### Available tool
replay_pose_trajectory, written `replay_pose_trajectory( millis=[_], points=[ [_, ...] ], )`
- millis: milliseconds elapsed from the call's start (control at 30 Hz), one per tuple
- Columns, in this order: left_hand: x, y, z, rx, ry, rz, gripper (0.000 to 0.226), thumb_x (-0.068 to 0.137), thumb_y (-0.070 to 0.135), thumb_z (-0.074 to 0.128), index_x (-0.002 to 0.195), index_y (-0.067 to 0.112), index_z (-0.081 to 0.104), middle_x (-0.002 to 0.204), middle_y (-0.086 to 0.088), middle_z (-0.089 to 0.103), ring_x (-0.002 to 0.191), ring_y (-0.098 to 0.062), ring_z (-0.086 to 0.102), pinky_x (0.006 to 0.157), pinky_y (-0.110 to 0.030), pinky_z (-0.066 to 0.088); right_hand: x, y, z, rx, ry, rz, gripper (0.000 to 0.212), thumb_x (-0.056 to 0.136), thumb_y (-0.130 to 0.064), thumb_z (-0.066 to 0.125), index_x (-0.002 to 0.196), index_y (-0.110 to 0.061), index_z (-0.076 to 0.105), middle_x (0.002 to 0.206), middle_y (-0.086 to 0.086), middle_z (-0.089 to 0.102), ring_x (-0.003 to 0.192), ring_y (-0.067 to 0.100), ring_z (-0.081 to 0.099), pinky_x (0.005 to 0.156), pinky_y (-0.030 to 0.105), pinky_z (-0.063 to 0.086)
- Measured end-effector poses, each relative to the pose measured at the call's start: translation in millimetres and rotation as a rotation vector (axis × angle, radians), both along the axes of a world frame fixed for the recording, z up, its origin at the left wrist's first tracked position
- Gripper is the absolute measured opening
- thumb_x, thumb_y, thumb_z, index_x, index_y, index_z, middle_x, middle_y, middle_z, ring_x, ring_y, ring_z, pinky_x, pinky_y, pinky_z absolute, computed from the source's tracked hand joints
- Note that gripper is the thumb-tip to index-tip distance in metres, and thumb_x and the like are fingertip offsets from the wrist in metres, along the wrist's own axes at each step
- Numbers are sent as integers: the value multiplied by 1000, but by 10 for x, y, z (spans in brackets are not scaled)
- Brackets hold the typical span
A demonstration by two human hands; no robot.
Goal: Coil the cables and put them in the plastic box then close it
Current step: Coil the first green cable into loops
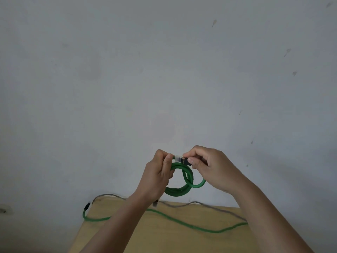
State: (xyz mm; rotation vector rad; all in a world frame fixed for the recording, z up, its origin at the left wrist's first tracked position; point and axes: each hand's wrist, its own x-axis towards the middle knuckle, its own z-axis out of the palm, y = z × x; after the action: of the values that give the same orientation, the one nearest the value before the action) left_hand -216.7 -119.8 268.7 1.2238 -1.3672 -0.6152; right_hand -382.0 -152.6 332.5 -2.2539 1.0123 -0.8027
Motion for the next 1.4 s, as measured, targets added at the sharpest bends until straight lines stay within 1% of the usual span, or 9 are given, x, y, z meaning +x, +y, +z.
replay_pose_trajectory(
  millis=[100,233,367,667,767,867,967,1233,1400],
  points=[
    [-6,3,-34,15,4,-1,29,98,35,33,83,14,45,53,11,46,47,-6,40,46,-20,34,6,10,-4,-8,16,9,14,92,-14,55,94,-21,67,70,-20,61,60,-8,53,55,3,37],
    [-31,11,-75,-34,40,-15,29,97,36,32,83,14,46,51,14,48,47,-4,40,46,-16,34,12,23,38,-11,75,24,15,93,-15,54,93,-22,67,75,-15,65,63,4,55,53,9,38],
    [-52,23,-97,-80,87,-71,29,97,35,32,84,13,46,52,9,44,48,-9,37,44,-18,31,51,34,59,-61,154,47,14,92,-14,54,94,-19,67,73,-10,61,55,-3,50,52,8,37],
    [-74,24,-127,-74,127,-92,28,98,32,31,88,11,46,54,8,46,47,-12,38,43,-19,32,128,63,57,-209,326,54,17,95,-15,47,99,-18,62,85,-3,53,77,16,49,68,32,42],
    [-55,4,-120,-39,125,-65,30,96,36,31,87,10,43,52,5,44,46,-15,34,42,-20,31,114,65,36,-205,289,57,16,95,-15,47,98,-18,63,86,-4,53,76,14,49,66,28,40],
    [-8,-20,-136,73,123,-47,29,98,35,31,80,13,38,54,4,46,44,-12,38,43,-21,34,67,70,-22,-153,233,59,13,93,-15,51,96,-19,63,82,-7,56,69,2,49,61,14,36],
    [34,-31,-153,131,88,-49,32,98,38,33,75,16,39,54,7,47,45,-12,42,46,-23,36,29,58,-59,-54,173,43,9,92,-18,55,97,-24,58,79,-12,61,67,-3,53,59,8,41],
    [13,0,-191,73,129,-152,29,97,36,32,77,19,43,57,8,51,48,-10,40,42,-17,32,-12,31,-29,-50,169,16,4,90,-20,57,90,-24,59,85,-8,66,75,4,59,63,15,46],
    [-57,22,-184,-14,108,-193,25,91,45,32,76,27,41,59,-1,46,46,-11,34,40,-17,29,-14,35,30,-49,230,60,5,91,-18,57,91,-20,61,78,-6,64,59,1,51,54,13,39]
  ],
)
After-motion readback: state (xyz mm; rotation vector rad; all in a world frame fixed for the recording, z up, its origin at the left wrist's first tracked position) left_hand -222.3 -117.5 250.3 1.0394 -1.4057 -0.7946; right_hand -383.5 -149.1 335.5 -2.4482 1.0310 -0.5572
